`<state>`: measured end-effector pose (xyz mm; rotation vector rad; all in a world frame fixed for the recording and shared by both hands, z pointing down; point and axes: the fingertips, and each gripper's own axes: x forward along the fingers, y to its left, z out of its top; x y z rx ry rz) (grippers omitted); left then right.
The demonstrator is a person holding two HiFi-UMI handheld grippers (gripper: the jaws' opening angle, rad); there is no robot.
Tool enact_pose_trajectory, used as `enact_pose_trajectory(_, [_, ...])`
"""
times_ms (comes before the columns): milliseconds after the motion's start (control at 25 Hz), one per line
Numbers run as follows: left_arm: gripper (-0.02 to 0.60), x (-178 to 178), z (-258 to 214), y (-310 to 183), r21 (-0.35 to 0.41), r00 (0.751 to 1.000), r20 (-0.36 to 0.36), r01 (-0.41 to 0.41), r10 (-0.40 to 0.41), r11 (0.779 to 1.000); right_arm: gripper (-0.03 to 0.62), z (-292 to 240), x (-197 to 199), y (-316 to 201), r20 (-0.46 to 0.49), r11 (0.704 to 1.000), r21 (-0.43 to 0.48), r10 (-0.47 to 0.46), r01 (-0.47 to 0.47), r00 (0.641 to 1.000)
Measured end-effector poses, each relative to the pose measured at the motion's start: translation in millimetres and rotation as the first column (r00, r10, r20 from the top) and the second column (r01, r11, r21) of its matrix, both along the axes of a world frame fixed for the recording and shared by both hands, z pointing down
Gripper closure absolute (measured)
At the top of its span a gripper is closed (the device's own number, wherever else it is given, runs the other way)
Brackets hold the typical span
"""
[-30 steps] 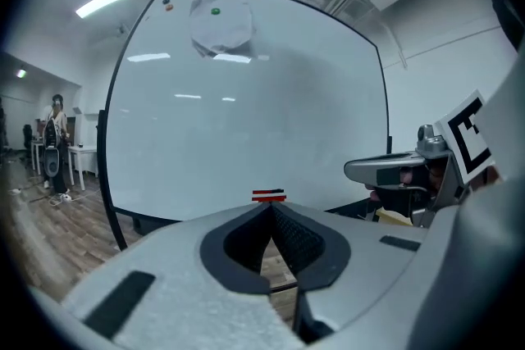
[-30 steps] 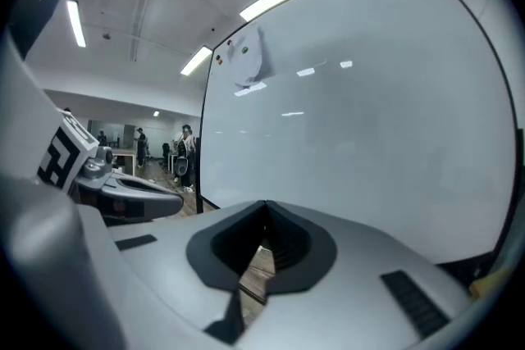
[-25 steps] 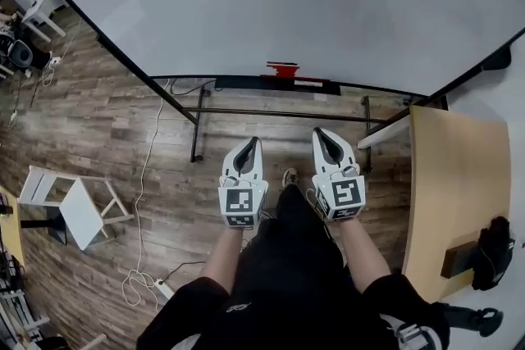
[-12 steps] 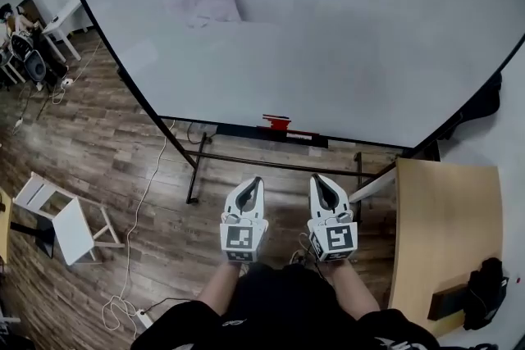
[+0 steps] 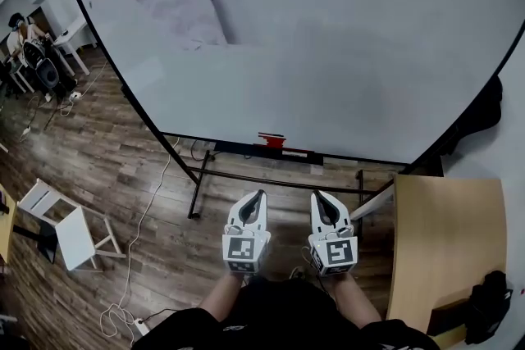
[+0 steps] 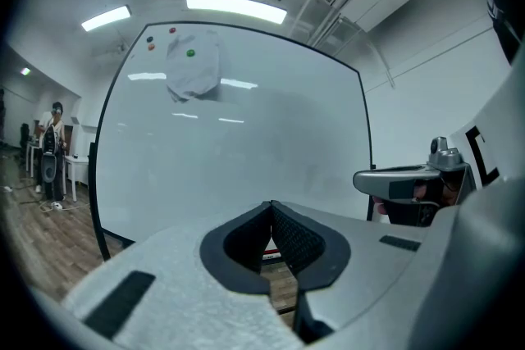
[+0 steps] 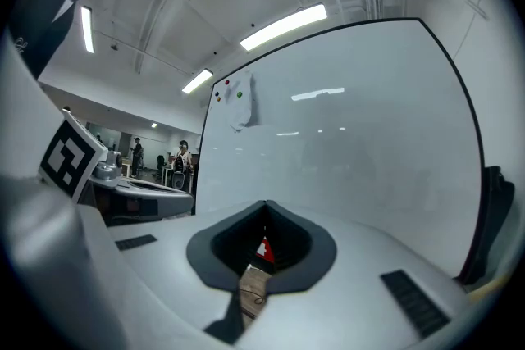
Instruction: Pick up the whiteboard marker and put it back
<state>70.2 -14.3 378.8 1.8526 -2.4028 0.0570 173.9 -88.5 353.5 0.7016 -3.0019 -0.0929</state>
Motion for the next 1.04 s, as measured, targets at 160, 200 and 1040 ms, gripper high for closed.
enact_pose_trajectory(160, [0.577,5,-4,0,-0.010,1.000,0.020,0.005,-0.005,1.000,0.592,-1,4,1,0.002,1.000,-0.008,-0.006,0.006,1.000])
enact_pose_trajectory(200, [0.576,6,-5,0,-0.012,1.000,0.022,0.007,-0.007,1.000,0.592,-1,5,1,0.003,1.000,-0.007,-0.008,0.008,1.000])
enact_pose_trajectory(1040, [0.576,3,-5,1,0.010,0.999,0.001,0.041,-0.041,0.999,0.592,-1,27,-20,0.023,1.000,-0.022,0.014,-0.014,1.000])
